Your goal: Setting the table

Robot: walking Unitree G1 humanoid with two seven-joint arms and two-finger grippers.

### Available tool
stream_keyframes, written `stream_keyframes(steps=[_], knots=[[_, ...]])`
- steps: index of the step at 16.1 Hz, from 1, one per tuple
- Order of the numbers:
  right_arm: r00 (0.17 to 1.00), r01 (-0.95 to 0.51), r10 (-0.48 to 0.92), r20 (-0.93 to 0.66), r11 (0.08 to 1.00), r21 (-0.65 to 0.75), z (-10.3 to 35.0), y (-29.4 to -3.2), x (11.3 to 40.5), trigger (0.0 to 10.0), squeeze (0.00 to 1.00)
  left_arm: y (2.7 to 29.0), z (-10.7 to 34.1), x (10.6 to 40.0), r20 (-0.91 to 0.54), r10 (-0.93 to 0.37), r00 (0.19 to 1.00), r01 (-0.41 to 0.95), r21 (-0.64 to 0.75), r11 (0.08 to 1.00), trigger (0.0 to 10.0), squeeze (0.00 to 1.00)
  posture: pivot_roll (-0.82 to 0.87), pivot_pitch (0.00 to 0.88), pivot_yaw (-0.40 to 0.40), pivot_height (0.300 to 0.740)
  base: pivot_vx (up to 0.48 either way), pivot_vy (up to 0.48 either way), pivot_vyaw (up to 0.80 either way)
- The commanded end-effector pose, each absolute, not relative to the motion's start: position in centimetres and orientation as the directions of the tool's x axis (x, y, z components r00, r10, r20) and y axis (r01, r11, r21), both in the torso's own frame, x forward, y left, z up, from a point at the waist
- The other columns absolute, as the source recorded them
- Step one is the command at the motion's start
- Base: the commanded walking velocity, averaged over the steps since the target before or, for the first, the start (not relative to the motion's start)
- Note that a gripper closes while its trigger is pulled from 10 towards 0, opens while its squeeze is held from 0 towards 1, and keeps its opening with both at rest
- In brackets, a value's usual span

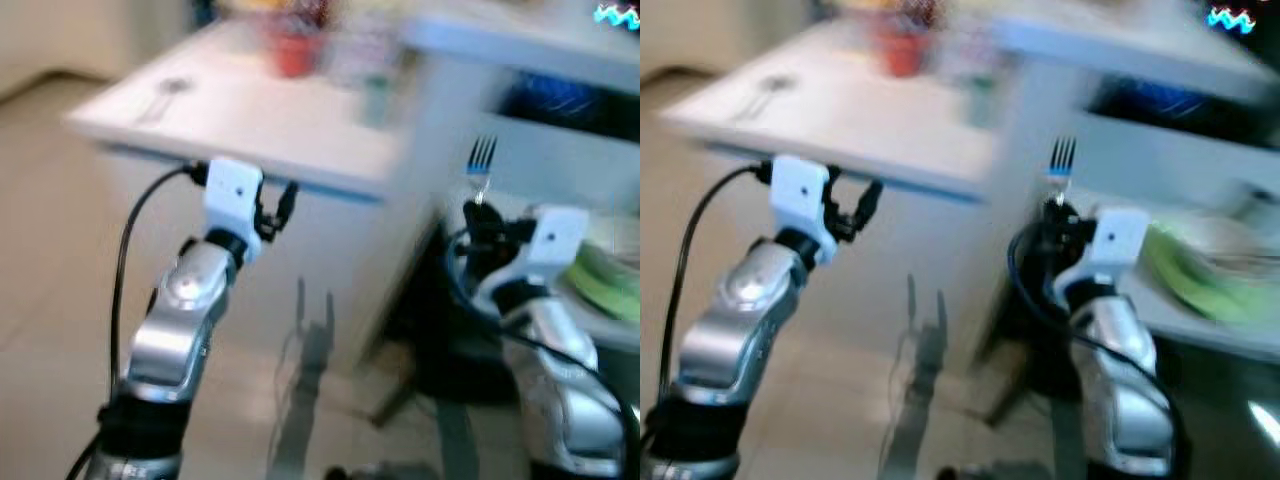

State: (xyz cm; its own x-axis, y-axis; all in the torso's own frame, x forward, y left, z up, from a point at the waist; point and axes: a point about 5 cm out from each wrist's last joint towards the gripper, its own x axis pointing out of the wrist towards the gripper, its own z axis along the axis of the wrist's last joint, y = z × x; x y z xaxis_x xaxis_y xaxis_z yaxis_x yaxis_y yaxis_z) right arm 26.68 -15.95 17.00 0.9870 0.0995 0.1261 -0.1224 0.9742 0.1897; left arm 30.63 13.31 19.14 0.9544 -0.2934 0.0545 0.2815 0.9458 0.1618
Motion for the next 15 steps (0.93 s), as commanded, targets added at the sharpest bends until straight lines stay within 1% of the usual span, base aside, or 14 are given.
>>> stream_keyframes(steps=[1,3,5,6,10,12,15], knots=[[0.985,-0.081,0.039,0.169,0.964,0.255,18.2,-16.5,27.1,10.0,0.0,12.4,19.3,30.8,0.068,-0.316,0.946,0.303,0.161,0.939,10.0,0.0,-0.05,0.0,-0.044,0.74,0.0,-0.36,-0.58],[0.981,-0.082,0.041,0.191,0.973,0.214,18.7,-16.5,27.2,10.0,0.0,12.1,19.3,30.8,0.068,-0.312,0.948,0.299,0.151,0.942,10.0,0.0,-0.06,0.0,-0.04,0.74,0.0,-0.362,0.0],[0.986,-0.063,0.02,0.167,0.964,0.257,18.8,-16.7,27.9,10.0,0.0,12.6,19.7,31.3,0.083,-0.255,0.963,0.238,0.175,0.955,10.0,0.0,-0.05,0.0,-0.048,0.74,0.0,-0.366,0.0],[0.988,-0.066,0.03,0.153,0.969,0.239,18.9,-16.7,28.3,10.0,0.0,12.9,19.9,31.4,0.087,-0.228,0.97,0.211,0.177,0.961,10.0,0.0,-0.04,0.0,-0.054,0.74,0.0,-0.364,0.0],[0.989,-0.071,0.04,0.14,0.971,0.228,19.3,-16.6,29.4,10.0,0.0,13.3,19.7,31.6,0.082,-0.202,0.976,0.185,0.178,0.967,10.0,0.0,0.0,0.0,-0.083,0.74,0.0,-0.364,0.0],[0.992,-0.065,0.042,0.12,0.979,0.195,18.9,-16.5,29.7,10.0,0.0,13.3,19.8,31.6,0.09,-0.195,0.977,0.177,0.171,0.969,10.0,0.0,-0.01,0.0,-0.09,0.74,0.0,-0.366,0.0],[0.998,-0.03,0.024,0.051,0.993,0.11,17.8,-16.9,29.8,10.0,0.0,13.0,20.1,31.9,0.11,-0.192,0.975,0.174,0.156,0.972,10.0,0.0,-0.02,0.0,-0.096,0.74,0.0,-0.368,0.0]])
